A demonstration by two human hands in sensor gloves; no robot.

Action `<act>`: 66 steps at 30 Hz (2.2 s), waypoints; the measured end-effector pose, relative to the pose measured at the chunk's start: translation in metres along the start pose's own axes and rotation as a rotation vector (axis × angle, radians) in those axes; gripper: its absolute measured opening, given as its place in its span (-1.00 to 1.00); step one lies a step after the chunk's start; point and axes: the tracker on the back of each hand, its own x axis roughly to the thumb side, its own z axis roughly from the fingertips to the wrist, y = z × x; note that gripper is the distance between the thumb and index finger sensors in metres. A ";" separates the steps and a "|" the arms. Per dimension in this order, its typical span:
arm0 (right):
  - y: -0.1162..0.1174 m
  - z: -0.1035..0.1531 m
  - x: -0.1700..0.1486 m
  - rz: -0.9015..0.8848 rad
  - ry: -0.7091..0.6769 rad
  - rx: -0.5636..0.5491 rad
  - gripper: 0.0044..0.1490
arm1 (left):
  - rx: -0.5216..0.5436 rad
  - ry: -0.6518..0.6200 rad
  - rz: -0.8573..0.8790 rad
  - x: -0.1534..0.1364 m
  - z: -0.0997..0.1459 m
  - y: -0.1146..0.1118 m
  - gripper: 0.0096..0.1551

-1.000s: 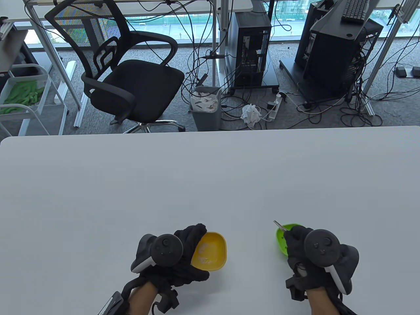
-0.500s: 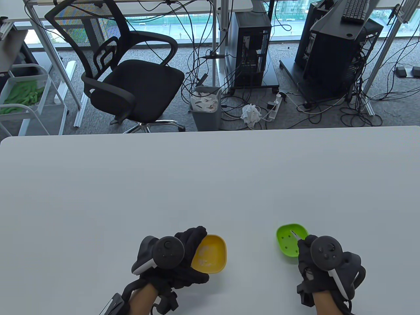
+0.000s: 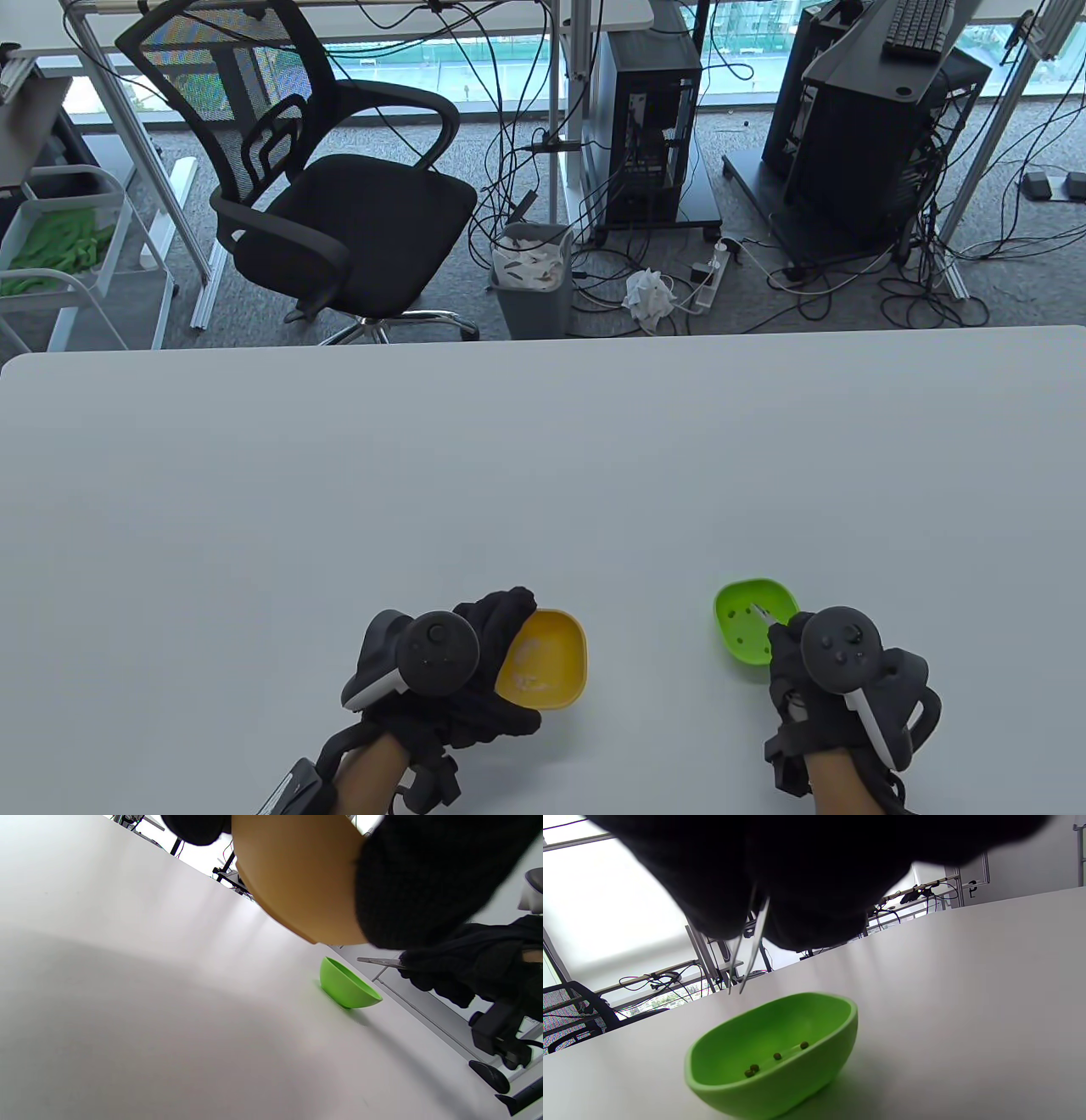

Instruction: Pick mung beans with tweezers into small dish

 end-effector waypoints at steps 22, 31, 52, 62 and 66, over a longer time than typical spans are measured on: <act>0.012 0.003 0.005 -0.134 -0.041 0.090 -0.54 | -0.114 0.213 -0.004 -0.038 -0.046 -0.009 0.52; 0.011 0.004 0.007 -0.155 -0.072 0.105 -0.54 | -0.168 0.251 0.041 -0.055 -0.047 -0.016 0.50; 0.014 0.002 0.003 -0.188 -0.061 0.098 -0.53 | -0.171 0.261 0.057 -0.059 -0.036 -0.017 0.52; 0.013 0.003 0.002 -0.214 -0.066 0.076 -0.52 | 0.001 0.297 -0.015 -0.009 0.018 0.000 0.13; 0.013 0.003 0.002 -0.215 -0.065 0.071 -0.52 | 0.045 0.308 -0.181 0.016 0.033 0.002 0.05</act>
